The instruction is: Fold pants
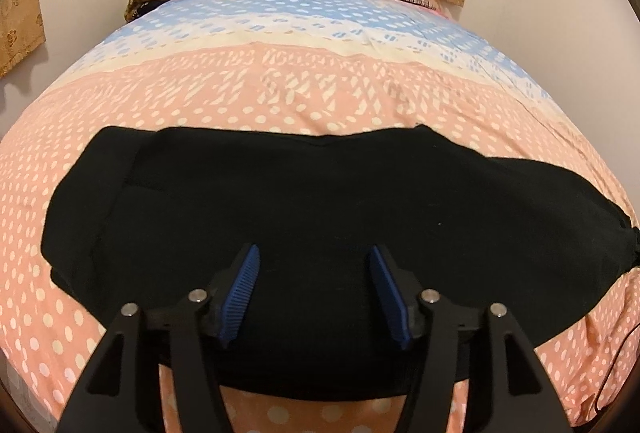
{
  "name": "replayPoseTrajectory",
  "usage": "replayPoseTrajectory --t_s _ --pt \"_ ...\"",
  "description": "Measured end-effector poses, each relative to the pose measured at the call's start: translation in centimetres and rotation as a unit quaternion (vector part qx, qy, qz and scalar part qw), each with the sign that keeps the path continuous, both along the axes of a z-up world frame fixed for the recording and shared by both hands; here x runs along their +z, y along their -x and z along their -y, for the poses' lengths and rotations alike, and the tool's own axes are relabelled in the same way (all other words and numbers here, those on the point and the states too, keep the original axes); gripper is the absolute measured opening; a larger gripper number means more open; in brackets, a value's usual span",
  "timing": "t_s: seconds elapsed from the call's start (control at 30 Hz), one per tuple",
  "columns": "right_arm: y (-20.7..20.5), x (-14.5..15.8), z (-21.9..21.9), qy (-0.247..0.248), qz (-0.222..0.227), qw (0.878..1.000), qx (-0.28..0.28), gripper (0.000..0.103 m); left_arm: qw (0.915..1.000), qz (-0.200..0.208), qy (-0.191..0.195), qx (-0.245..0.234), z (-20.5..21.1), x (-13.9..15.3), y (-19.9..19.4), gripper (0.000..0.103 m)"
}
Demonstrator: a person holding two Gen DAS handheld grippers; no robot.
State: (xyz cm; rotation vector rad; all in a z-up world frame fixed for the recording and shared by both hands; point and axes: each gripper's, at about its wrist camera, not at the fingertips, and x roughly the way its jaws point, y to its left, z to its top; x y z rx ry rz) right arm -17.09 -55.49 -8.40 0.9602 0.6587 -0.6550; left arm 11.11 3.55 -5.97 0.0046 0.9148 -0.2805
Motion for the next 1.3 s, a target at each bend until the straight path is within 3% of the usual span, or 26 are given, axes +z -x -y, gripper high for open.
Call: replayPoseTrajectory --t_s 0.07,0.1,0.13,0.27,0.3,0.37,0.4,0.43,0.57,0.6,0.63,0.67,0.77,0.93,1.0,1.03,1.13,1.2,1.3 --pt "0.8 1.8 -0.2 0.023 -0.027 0.999 -0.025 0.012 0.9999 -0.003 0.01 0.003 -0.1 0.5 0.1 0.061" --pt "0.9 2.7 -0.4 0.046 -0.037 0.998 -0.033 0.019 0.9998 -0.004 0.019 0.004 0.0 0.8 0.3 0.061" --pt "0.9 4.3 -0.9 0.09 -0.056 0.994 -0.041 0.026 0.9996 -0.003 0.027 0.001 0.2 1.2 0.4 0.061" --pt "0.2 8.3 -0.3 0.196 -0.102 0.973 -0.072 0.029 0.9983 0.036 0.032 -0.034 2.7 3.3 1.9 0.061" --pt "0.3 8.8 0.3 0.193 -0.09 0.974 -0.074 0.031 0.9968 0.046 0.037 -0.054 3.9 4.0 2.5 0.061" --pt "-0.8 8.7 1.6 0.153 -0.053 0.986 -0.029 0.046 0.9941 0.053 0.043 -0.084 5.8 4.4 3.1 0.061" --pt "-1.6 8.2 2.2 0.135 -0.055 0.989 -0.004 0.06 0.9927 0.055 0.044 -0.098 6.9 4.4 3.4 0.061" --pt "-2.9 7.1 2.9 0.111 -0.063 0.991 0.026 0.062 0.9915 0.053 0.041 -0.111 8.2 4.1 3.6 0.061" --pt "-4.9 2.9 4.8 0.056 -0.109 0.991 0.048 0.062 0.99 0.018 0.031 -0.137 11.4 2.2 3.8 0.061" --pt "-5.1 2.2 5.0 0.043 -0.105 0.992 0.054 0.053 0.9901 0.01 0.028 -0.137 11.9 1.9 3.9 0.061" --pt "-5.2 2.1 4.9 0.041 -0.092 0.993 0.064 0.022 0.9902 0.001 0.025 -0.137 12.2 1.4 3.8 0.061" --pt "-5.4 2.1 4.6 0.047 -0.092 0.992 0.074 0.017 0.9905 -0.003 0.023 -0.135 12.2 1.1 4.0 0.061" --pt "-5.8 5.0 2.6 0.1 -0.07 0.987 0.105 0.015 0.9907 0.008 0.017 -0.135 12.4 0.9 4.5 0.063" --pt "-1.7 10.7 0.8 0.156 0.086 0.976 0.122 0.015 0.991 0.007 0.013 -0.133 12.6 0.7 4.6 0.066" --pt "0.1 10.6 1.1 0.155 0.107 0.973 0.13 0.015 0.9908 0.006 0.017 -0.134 12.4 0.7 4.5 0.066" --pt "0.5 9.3 1.7 0.137 0.089 0.977 0.134 0.015 0.9905 0.006 0.019 -0.136 12.3 0.7 4.5 0.066" --pt "2.3 4.6 3.8 0.086 -0.027 0.991 0.097 0.016 0.99 0.005 0.018 -0.14 12.4 0.5 4.2 0.066" --pt "3.8 3.3 4.6 0.104 -0.109 0.987 0.053 0.016 0.9899 0.004 0.018 -0.141 12.5 0.6 4.2 0.066" --pt "4.7 4.2 4.7 0.142 -0.12 0.983 0.016 0.016 0.9899 0.002 0.017 -0.141 12.6 0.6 4.1 0.067"
